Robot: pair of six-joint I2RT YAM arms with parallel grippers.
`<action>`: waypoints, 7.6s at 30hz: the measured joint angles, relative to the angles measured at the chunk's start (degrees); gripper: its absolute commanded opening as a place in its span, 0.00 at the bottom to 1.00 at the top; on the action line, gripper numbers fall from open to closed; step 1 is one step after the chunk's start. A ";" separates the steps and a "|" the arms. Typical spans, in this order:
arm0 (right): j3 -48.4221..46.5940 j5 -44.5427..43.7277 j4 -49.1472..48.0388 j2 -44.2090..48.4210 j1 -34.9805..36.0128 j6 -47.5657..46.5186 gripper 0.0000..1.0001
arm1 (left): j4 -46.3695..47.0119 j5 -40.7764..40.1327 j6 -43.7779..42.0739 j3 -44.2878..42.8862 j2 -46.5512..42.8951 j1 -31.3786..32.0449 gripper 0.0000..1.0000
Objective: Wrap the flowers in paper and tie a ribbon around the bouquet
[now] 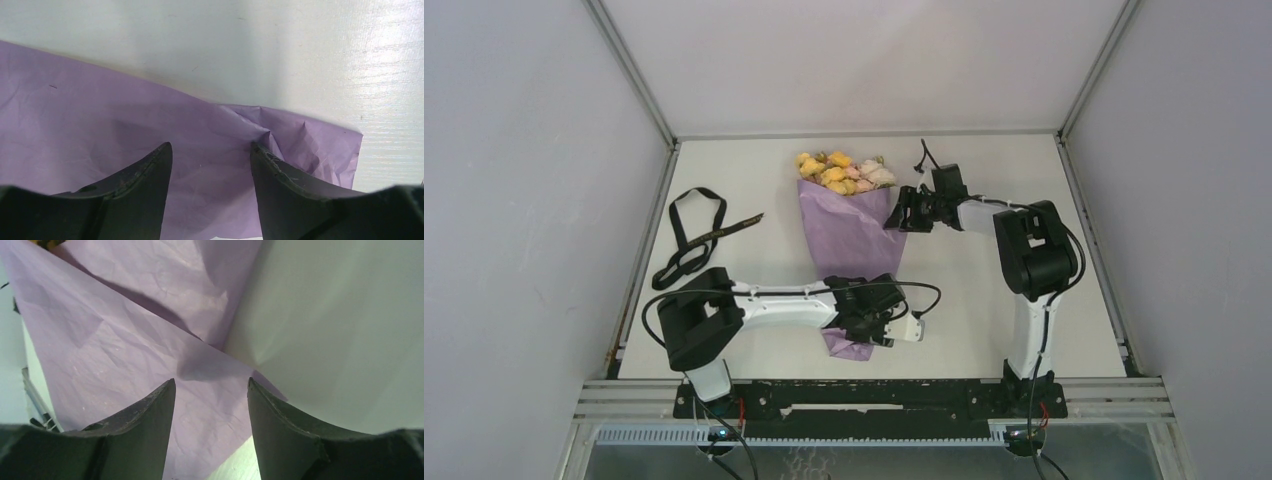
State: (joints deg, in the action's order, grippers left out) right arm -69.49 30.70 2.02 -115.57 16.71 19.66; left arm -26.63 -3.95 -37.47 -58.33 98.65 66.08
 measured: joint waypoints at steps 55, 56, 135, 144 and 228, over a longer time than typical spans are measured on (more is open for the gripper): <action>9.92 7.23 -33.70 -7.67 11.15 29.81 0.00 | -13.44 22.05 38.71 -22.34 15.45 -46.03 0.85; 10.14 7.52 -33.94 -7.72 11.08 30.42 0.00 | -13.46 22.21 38.73 -22.34 15.45 -46.05 0.85; 19.19 11.54 -27.04 7.91 -1.60 27.15 0.00 | -52.85 28.22 1.79 -53.44 -15.28 -31.30 0.00; 14.99 9.46 -23.15 8.00 -3.23 27.74 0.00 | -58.14 33.07 0.76 -42.95 -10.93 -8.04 0.00; 3.32 6.34 5.27 8.24 3.32 12.09 0.00 | -26.60 -4.96 -5.29 -63.71 39.04 -84.59 0.75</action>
State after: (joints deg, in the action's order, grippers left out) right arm -66.17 37.04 7.29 -107.33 20.03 31.75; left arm -53.23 -8.91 -42.76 -122.04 137.69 -18.50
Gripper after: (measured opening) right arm 0.017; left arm 0.758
